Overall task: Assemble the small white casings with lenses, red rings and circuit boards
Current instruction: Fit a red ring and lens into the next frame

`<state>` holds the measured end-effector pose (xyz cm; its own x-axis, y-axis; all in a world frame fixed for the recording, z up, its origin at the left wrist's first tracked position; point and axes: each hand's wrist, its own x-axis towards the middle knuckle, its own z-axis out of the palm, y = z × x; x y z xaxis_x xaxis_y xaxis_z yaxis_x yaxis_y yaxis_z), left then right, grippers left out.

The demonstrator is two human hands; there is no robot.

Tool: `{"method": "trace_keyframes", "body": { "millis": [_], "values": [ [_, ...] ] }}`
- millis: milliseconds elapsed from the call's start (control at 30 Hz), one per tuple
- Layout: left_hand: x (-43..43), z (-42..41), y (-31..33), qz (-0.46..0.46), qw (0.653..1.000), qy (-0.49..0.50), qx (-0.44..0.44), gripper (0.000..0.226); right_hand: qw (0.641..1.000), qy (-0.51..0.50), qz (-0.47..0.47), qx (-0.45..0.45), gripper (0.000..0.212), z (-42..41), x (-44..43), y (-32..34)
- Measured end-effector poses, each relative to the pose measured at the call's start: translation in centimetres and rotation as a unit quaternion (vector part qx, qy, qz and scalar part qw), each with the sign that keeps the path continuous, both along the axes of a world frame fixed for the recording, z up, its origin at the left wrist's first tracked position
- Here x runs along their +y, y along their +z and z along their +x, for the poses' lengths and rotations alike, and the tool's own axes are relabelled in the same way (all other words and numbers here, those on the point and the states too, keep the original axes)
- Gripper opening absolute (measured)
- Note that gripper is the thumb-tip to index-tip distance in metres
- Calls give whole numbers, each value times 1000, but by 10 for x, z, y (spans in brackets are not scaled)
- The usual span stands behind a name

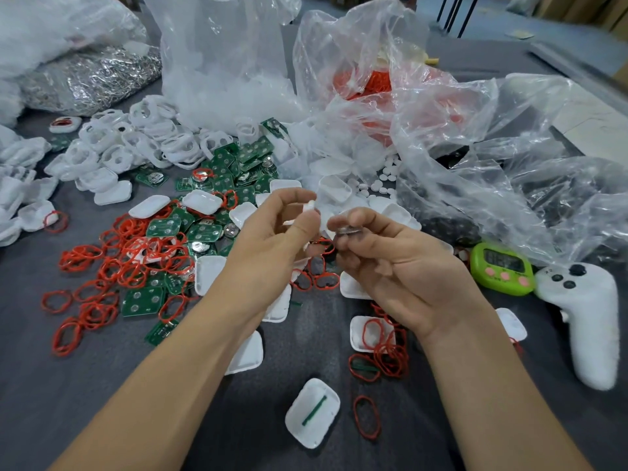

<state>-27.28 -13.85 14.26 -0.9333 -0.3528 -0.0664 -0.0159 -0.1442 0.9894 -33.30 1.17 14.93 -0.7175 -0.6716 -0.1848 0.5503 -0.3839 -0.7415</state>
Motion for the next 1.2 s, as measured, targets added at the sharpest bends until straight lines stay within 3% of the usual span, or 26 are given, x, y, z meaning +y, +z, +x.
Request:
{"method": "trace_keyframes", "body": {
  "millis": [200,267,433,667,900,1200],
  "values": [
    [-13,-1,-5,26,995,-75,64,47,986,-52,107,121,51,-3,3,-3],
    [-15,-1,-6,68,987,-118,90,47,974,-72,131,170,48,-2,3,-3],
    [-17,-2,-7,54,983,-145,103,45,937,-110,192,269,41,0,2,-1],
    [-17,-1,-9,141,973,-179,33,37,936,-151,194,253,29,3,2,4],
    [-10,-2,-7,183,970,-158,29,35,881,-233,261,319,18,9,-4,-1],
    [0,-4,-11,226,965,-132,20,35,768,-343,385,380,10,17,-14,-9]
  ]
}}
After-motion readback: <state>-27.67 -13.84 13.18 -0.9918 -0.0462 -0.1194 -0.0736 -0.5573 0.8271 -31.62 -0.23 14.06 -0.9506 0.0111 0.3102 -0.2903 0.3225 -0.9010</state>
